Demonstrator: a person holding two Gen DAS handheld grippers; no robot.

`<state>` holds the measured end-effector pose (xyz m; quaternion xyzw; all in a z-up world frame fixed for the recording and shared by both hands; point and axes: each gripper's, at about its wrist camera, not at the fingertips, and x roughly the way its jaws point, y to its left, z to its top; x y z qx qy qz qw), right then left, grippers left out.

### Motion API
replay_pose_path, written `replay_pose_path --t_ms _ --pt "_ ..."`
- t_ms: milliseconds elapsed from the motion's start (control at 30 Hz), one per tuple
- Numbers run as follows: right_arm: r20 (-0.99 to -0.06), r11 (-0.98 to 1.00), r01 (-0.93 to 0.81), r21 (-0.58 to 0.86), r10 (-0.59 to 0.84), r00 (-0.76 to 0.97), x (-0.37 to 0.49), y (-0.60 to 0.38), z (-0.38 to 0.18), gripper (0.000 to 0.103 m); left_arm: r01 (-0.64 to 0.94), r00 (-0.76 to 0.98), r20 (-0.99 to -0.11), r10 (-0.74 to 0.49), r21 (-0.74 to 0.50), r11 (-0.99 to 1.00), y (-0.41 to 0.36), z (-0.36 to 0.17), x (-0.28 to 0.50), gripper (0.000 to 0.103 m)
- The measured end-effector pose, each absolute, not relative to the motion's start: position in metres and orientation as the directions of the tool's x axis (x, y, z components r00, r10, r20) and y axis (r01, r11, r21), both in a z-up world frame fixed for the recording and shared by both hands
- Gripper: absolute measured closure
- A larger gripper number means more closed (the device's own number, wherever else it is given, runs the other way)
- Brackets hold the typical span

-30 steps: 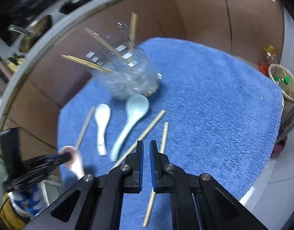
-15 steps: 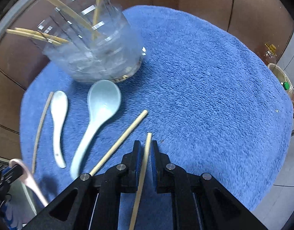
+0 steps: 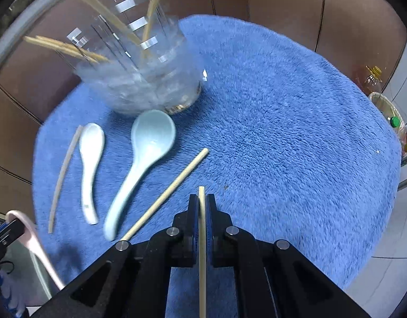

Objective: Organize utensils
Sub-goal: 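Lift the pink spoon and chopstick and carry both over the clear cup, then open both tools to drop the pink spoon and chopstick into the cup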

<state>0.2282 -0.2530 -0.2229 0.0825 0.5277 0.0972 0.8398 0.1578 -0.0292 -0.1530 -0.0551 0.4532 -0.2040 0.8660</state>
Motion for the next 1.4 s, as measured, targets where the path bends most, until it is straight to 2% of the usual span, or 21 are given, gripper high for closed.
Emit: replay_pose_path --t_ms 200,467,600,900,1000,1133,1400 --pt "-0.758 0.938 -0.136 0.318 0.338 0.558 0.18 -0.26 -0.177 0.097 0.3 0.554 -0.731 -0.398 -0.272 0.915 -0.023 -0.13 0.143 0.097" --pt "-0.613 0.921 -0.222 0.32 0.38 0.692 0.16 -0.245 -0.097 0.098 0.288 0.625 -0.679 -0.385 -0.257 0.922 -0.016 -0.085 0.142 0.097" --pt "-0.531 0.914 -0.261 0.31 0.395 0.75 0.171 -0.238 -0.059 0.098 0.273 0.671 -0.645 -0.366 -0.243 0.931 -0.014 -0.056 0.158 0.097" --pt "-0.274 0.892 -0.329 0.311 0.415 0.868 0.214 -0.221 0.021 0.098 0.227 0.794 -0.548 -0.264 -0.136 0.964 -0.035 0.011 0.224 0.097" --pt "-0.194 0.891 -0.338 0.303 0.405 0.893 0.235 -0.22 0.035 0.098 0.2 0.824 -0.521 -0.222 -0.098 0.975 -0.049 0.02 0.252 0.097" --pt "-0.137 0.907 -0.317 0.278 0.364 0.921 0.259 -0.223 0.036 0.098 0.156 0.856 -0.494 -0.154 -0.037 0.987 -0.069 0.017 0.286 0.097" --pt "-0.135 0.947 -0.257 0.192 0.285 0.949 0.305 -0.217 -0.008 0.097 0.109 0.878 -0.474 -0.069 0.058 0.992 -0.107 -0.021 0.334 0.097"
